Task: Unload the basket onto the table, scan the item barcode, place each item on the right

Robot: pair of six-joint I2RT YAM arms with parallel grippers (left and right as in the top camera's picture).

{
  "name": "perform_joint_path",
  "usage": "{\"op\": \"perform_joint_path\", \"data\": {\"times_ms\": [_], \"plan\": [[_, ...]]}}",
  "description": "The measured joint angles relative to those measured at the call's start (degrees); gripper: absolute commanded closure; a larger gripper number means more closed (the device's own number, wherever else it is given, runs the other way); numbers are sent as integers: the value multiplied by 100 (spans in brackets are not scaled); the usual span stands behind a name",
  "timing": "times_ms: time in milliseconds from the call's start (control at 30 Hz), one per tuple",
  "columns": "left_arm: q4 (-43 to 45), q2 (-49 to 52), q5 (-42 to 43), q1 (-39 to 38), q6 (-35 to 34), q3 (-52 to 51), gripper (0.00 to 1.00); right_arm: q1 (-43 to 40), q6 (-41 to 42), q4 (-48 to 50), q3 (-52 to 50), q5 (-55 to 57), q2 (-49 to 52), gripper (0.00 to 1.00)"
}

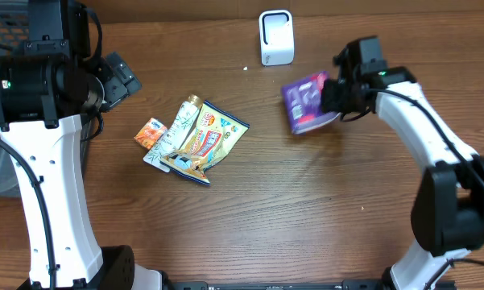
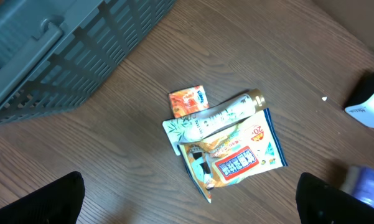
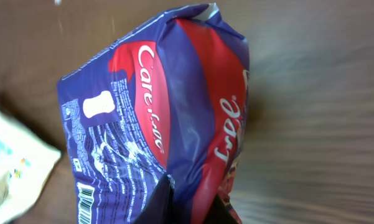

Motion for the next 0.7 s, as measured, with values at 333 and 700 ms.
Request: {"op": "perform_joint_path", "data": {"times_ms": [333,700], "plan": [[-2,0,0,0,2,0,0,494,-111,-1252,293,3115,-503,96],[0,0,0,0,2,0,0,466,-94,-1447,-199,3967,-481,96]]}}
